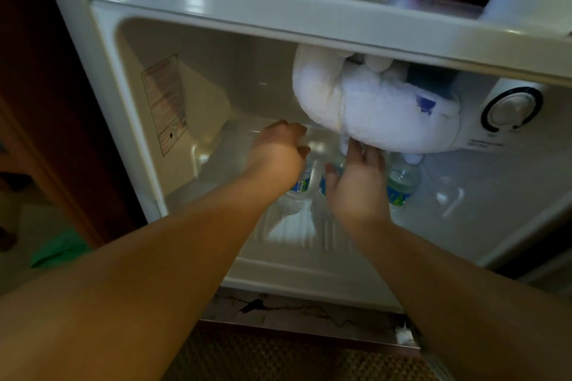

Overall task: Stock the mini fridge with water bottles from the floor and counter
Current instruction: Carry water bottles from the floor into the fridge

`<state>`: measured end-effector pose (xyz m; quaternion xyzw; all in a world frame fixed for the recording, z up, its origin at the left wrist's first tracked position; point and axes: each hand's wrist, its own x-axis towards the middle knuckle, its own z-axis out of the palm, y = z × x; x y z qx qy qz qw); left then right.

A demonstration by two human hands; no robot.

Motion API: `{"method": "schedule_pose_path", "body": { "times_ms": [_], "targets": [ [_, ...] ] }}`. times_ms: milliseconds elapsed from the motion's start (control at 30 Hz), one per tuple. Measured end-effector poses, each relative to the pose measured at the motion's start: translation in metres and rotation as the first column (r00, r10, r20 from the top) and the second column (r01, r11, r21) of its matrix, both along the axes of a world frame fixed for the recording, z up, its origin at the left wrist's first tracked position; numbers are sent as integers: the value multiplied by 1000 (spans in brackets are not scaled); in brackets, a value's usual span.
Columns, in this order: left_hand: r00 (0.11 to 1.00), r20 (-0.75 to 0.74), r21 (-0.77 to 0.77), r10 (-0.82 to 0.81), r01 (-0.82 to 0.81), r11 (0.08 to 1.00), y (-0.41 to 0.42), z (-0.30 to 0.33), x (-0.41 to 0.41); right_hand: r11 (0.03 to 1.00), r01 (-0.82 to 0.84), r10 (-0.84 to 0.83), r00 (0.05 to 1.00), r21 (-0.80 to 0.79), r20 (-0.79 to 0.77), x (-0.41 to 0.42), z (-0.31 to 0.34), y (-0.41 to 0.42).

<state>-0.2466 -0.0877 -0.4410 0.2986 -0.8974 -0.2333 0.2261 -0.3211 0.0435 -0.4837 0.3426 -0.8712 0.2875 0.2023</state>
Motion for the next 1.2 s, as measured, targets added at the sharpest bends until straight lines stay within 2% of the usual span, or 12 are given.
{"method": "schedule_pose_path", "body": {
  "times_ms": [67, 133, 233, 400, 533, 733, 867, 1000, 1133, 1200],
  "targets": [
    [1000, 9, 3, -9, 9, 1000, 3, 1, -6, 998, -59, 58, 998, -24, -8, 13, -5, 11],
    [1000, 2, 0, -19, 19, 1000, 6, 3, -11, 992, -126, 124, 987, -14, -103, 23, -12, 23],
    [1000, -12, 23, -27, 27, 999, 12, 8, -14, 977, -187, 201, 967, 100, -154, 32, -20, 41],
    [999, -32, 63, -17, 19, 998, 22, 13, -15, 930, -213, 249, 965, 300, -87, 39, -31, 55],
    [1000, -20, 55, -17, 18, 998, 23, 14, -15, 851, -259, 291, 957, 456, 0, 41, -46, 60],
    [998, -20, 2, -55, 55, 998, 14, 3, -13, 843, -293, 326, 945, 451, 6, 41, -55, 56],
    [996, 31, -119, -79, 82, 990, 9, -5, -11, 829, -354, 411, 911, 434, -43, 46, -50, 46],
    [996, 11, -170, -84, 85, 982, 3, -6, 7, 731, -523, 612, 786, 439, -82, 60, -47, 27],
    [990, 3, -243, -141, 137, 960, 11, -1, 50, 520, -693, 822, 565, 499, -72, 83, -46, -5],
    [985, -52, -305, -166, 143, 942, 19, 3, 87, 432, -772, 889, 452, 467, -75, 100, -45, -20]
  ]
}}
